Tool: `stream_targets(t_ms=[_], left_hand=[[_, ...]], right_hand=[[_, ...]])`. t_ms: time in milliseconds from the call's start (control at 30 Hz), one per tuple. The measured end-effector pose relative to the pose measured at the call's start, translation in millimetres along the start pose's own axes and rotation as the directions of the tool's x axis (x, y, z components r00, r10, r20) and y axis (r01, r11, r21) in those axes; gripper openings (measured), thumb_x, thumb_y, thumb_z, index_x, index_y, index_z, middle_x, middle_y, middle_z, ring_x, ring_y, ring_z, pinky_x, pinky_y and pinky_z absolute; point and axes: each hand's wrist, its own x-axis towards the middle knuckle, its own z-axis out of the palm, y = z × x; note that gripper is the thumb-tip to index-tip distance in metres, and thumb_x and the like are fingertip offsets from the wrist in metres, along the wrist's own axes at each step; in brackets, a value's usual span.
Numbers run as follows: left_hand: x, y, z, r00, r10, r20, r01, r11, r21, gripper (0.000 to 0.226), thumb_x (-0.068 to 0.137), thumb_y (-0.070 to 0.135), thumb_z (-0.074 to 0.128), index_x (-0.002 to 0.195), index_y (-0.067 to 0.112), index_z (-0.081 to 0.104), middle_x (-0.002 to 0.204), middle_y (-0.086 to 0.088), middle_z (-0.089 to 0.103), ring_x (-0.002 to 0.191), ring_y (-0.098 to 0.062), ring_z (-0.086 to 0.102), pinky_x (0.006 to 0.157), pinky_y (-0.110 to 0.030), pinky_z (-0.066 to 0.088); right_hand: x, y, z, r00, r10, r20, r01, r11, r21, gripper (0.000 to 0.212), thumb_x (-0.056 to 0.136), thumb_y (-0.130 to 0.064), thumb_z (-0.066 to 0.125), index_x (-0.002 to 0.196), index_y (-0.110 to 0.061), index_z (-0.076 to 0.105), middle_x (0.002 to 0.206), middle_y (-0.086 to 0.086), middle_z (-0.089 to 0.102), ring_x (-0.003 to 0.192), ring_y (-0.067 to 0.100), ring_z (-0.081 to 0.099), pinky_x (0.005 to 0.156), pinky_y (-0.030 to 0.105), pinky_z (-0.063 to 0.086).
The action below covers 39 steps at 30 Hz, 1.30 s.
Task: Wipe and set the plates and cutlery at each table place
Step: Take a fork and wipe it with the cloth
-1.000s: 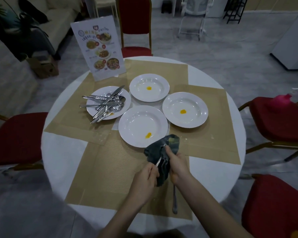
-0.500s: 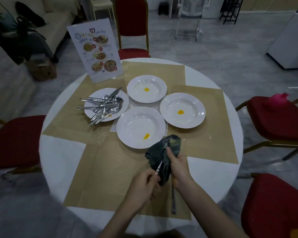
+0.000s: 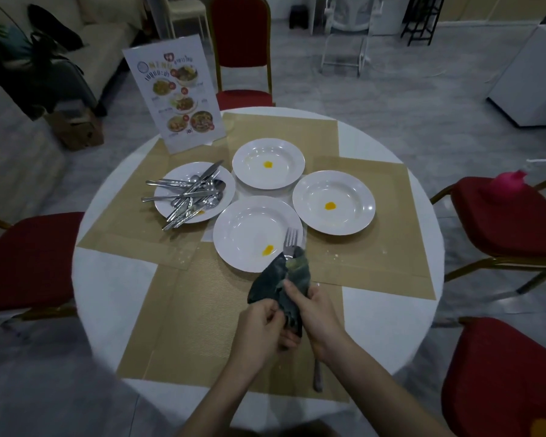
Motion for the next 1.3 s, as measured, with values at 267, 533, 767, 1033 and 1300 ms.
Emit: stream_targets(t_ms=[267, 533, 767, 1033, 1300], left_hand=[[-5, 1, 4, 0.999, 0.04, -0.016, -0.041, 0.997, -0.058, 0.026, 0.099, 0.016, 0.048, 0.083, 0.0, 0.06, 0.062, -0.012, 0.068, 0.05, -0.023, 0.065, 0.051, -0.032, 0.056], [-6, -14, 1, 0.994, 0.033, 0.107, -0.034, 0.999, 0.009, 0.026, 0.099, 0.016, 0.048, 0.081, 0.001, 0.06, 0.056, -0.003, 0.062, 0.044, -0.018, 0.055, 0.043, -0.025, 0.042], [-6, -21, -3, 0.982, 0.037, 0.186, -0.039, 0.999, 0.005, 0.023, 0.098, 0.014, 0.048, 0.083, 0.002, 0.06, 0.059, -0.004, 0.062, 0.044, -0.017, 0.053, 0.043, -0.023, 0.039], [-8, -67, 12, 0.983, -0.176, 0.05, 0.178, 0.984, -0.031, 0.025, 0.097, 0.01, 0.047, 0.077, 0.006, 0.062, 0.061, -0.002, 0.062, 0.05, -0.013, 0.052, 0.048, -0.023, 0.041], [4, -102, 28, 0.973, -0.229, 0.0, 0.224, 0.95, 0.218, 0.035, 0.092, 0.013, 0.055, 0.058, 0.02, 0.059, 0.047, 0.01, 0.052, 0.049, -0.005, 0.046, 0.051, -0.026, 0.037]], right_hand=[[14, -15, -6, 0.998, -0.031, -0.047, 0.032, 0.999, 0.027, 0.028, 0.092, -0.026, 0.065, 0.11, -0.006, 0.068, 0.097, 0.008, 0.076, 0.093, 0.022, 0.072, 0.081, 0.035, 0.057], [22, -13, -14, 0.978, 0.127, -0.168, -0.105, 0.985, 0.136, 0.029, 0.088, -0.025, 0.07, 0.105, -0.001, 0.069, 0.097, 0.015, 0.075, 0.094, 0.032, 0.071, 0.09, 0.047, 0.056], [36, -25, -32, 0.943, 0.066, -0.325, -0.043, 0.996, 0.078, 0.015, 0.091, -0.02, 0.066, 0.095, -0.005, 0.067, 0.099, 0.016, 0.073, 0.079, 0.023, 0.068, 0.065, 0.03, 0.054], [29, -28, -88, 0.929, 0.037, -0.369, -0.011, 0.997, 0.073, 0.022, 0.098, -0.028, 0.055, 0.11, -0.01, 0.06, 0.107, 0.01, 0.066, 0.097, 0.023, 0.062, 0.074, 0.033, 0.052], [2, 5, -106, 0.906, 0.167, -0.389, -0.093, 0.975, 0.204, 0.034, 0.101, -0.028, 0.047, 0.126, -0.007, 0.057, 0.112, 0.01, 0.065, 0.103, 0.025, 0.06, 0.074, 0.031, 0.05]])
